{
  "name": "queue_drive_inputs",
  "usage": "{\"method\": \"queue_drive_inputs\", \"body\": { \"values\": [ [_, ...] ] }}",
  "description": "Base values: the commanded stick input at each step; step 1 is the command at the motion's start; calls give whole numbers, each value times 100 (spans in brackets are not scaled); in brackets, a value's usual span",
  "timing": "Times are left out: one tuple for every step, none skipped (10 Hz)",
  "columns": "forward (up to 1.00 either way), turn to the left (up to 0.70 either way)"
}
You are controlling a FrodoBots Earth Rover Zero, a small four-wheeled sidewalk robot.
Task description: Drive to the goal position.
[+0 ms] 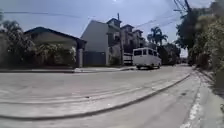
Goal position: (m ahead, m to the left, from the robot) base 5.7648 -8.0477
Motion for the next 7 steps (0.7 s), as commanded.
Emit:
{"method": "queue_drive_inputs", "body": {
  "values": [
    [0,-70],
    [0,-54],
    [0,-6],
    [0,0],
    [0,0],
    [0,0],
    [0,0]
  ]
}}
